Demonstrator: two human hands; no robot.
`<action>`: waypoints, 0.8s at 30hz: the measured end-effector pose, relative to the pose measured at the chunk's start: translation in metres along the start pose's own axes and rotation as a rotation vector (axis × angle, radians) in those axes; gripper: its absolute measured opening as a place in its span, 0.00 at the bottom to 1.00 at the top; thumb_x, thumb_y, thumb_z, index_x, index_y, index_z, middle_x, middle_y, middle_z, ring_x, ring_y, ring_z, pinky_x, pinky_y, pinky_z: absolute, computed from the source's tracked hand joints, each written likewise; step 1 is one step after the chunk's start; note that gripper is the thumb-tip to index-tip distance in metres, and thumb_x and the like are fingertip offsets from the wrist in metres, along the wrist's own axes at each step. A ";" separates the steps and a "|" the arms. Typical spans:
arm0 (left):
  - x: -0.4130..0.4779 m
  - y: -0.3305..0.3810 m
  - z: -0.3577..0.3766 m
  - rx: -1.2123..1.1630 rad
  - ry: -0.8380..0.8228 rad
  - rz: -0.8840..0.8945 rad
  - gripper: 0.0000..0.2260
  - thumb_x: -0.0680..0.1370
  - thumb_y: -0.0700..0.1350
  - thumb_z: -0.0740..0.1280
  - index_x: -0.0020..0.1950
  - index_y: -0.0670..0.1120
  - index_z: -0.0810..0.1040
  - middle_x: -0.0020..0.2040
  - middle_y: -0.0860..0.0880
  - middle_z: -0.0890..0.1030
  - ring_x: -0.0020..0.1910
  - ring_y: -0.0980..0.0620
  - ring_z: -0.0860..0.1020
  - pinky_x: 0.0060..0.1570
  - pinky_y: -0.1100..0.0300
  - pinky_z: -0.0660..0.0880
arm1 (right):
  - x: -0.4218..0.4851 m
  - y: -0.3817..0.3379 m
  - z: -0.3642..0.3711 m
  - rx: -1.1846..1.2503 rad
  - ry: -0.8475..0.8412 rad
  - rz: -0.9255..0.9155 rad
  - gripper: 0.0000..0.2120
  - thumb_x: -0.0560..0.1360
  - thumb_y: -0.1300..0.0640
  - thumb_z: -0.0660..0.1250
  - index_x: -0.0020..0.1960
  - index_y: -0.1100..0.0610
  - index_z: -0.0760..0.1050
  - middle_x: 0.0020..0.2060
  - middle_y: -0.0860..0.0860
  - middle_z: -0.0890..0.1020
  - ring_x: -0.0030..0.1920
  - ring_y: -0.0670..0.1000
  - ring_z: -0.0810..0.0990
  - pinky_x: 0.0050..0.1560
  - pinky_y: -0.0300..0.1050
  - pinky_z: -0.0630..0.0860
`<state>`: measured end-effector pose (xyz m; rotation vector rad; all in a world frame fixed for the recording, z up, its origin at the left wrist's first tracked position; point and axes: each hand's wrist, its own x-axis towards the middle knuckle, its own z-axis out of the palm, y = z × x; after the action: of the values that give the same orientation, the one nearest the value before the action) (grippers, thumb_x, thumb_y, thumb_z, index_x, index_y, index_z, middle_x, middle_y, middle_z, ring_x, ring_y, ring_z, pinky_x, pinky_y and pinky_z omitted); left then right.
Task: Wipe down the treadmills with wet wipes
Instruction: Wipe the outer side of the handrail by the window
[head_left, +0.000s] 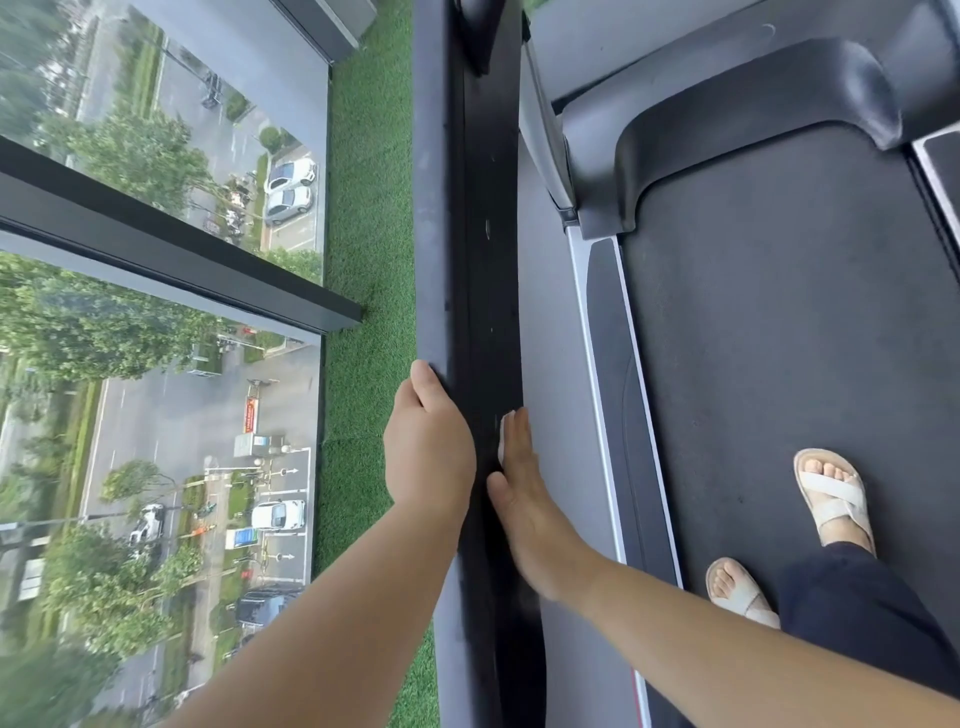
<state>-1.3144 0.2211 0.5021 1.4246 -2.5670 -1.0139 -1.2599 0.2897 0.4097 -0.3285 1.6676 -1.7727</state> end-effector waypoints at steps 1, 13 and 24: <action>0.000 0.000 0.000 0.002 -0.001 0.002 0.22 0.82 0.57 0.46 0.68 0.51 0.71 0.65 0.50 0.74 0.65 0.47 0.70 0.57 0.55 0.63 | -0.002 -0.003 0.002 -0.046 0.006 -0.024 0.29 0.78 0.36 0.42 0.69 0.43 0.28 0.70 0.38 0.27 0.71 0.36 0.28 0.74 0.45 0.33; 0.000 0.000 0.001 -0.010 -0.003 0.016 0.21 0.83 0.56 0.46 0.69 0.51 0.70 0.62 0.53 0.75 0.65 0.49 0.70 0.56 0.57 0.62 | 0.001 -0.012 0.007 -0.021 0.025 -0.103 0.34 0.73 0.27 0.38 0.69 0.41 0.27 0.70 0.37 0.26 0.71 0.38 0.27 0.73 0.41 0.30; 0.000 -0.001 0.001 -0.024 0.002 0.013 0.21 0.83 0.56 0.47 0.67 0.50 0.72 0.51 0.57 0.70 0.53 0.55 0.68 0.55 0.57 0.63 | 0.003 -0.012 0.004 -0.005 0.003 -0.116 0.36 0.71 0.25 0.38 0.70 0.40 0.28 0.70 0.36 0.26 0.72 0.39 0.28 0.72 0.40 0.30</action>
<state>-1.3139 0.2214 0.5007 1.4005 -2.5509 -1.0371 -1.2639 0.2842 0.4211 -0.4326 1.6854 -1.8550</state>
